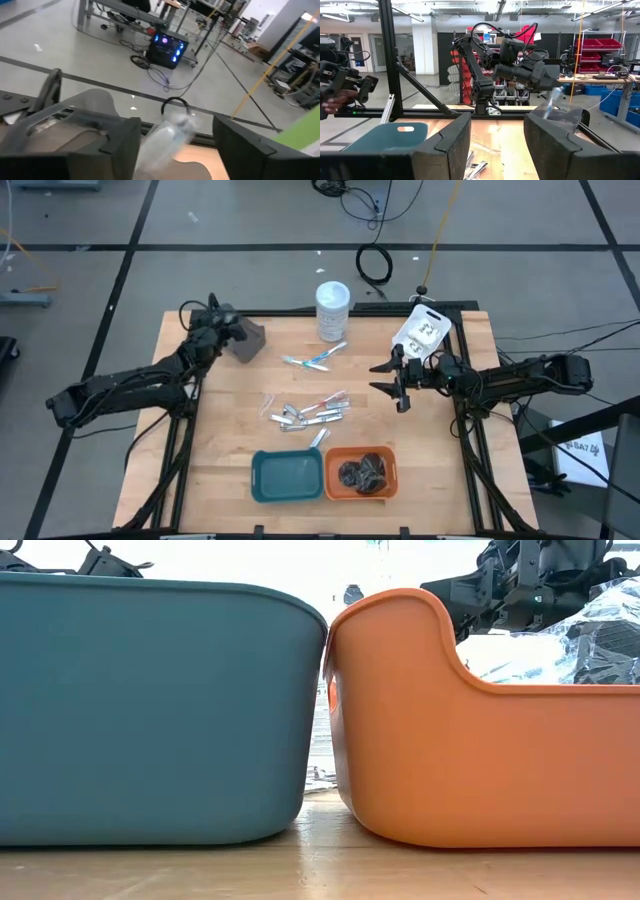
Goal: Pick & Place Travel size toiletries
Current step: Put the blue toothbrush into the black bin, then put the orange toothbrush into the black bin, then put the green toothbrush into the black bin
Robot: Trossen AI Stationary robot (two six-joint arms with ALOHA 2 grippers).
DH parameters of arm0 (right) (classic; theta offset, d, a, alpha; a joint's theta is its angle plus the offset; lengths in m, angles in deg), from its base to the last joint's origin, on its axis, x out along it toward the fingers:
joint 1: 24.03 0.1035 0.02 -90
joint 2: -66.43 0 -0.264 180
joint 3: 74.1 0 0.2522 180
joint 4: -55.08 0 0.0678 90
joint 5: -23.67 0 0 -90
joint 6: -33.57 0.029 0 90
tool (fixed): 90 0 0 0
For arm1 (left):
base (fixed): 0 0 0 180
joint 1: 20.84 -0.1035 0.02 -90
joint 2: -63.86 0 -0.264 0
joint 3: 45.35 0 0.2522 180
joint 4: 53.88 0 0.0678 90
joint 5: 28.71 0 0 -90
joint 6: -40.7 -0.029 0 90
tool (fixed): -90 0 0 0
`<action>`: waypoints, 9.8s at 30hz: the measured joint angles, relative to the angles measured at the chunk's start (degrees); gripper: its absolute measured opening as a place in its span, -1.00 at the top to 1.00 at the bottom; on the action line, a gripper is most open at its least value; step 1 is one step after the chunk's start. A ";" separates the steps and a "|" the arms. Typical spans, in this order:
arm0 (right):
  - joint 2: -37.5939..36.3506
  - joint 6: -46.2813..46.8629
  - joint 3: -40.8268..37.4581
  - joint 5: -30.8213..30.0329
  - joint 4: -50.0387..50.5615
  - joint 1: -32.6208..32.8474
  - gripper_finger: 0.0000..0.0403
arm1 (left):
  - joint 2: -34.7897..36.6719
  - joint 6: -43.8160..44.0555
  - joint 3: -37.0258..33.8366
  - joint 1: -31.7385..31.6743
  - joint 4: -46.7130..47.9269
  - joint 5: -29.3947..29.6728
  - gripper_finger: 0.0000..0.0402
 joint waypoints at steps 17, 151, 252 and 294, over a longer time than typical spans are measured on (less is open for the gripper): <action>0.00 -0.02 -0.02 -0.09 0.94 -0.03 0.16 | 0.04 -7.06 6.45 5.91 -8.33 -21.23 -0.45; 9.57 -0.44 0.52 -5.70 -9.84 -2.05 0.83 | -51.43 -39.71 38.99 30.62 -40.20 -31.19 0.28; 9.40 6.51 0.56 -5.75 -1.70 -5.20 -0.23 | -23.88 -5.47 27.71 13.79 39.61 23.86 -0.67; 30.56 4.04 21.35 -8.72 28.74 -1.51 -0.23 | -55.37 -19.61 28.74 14.24 9.64 -21.54 -0.09</action>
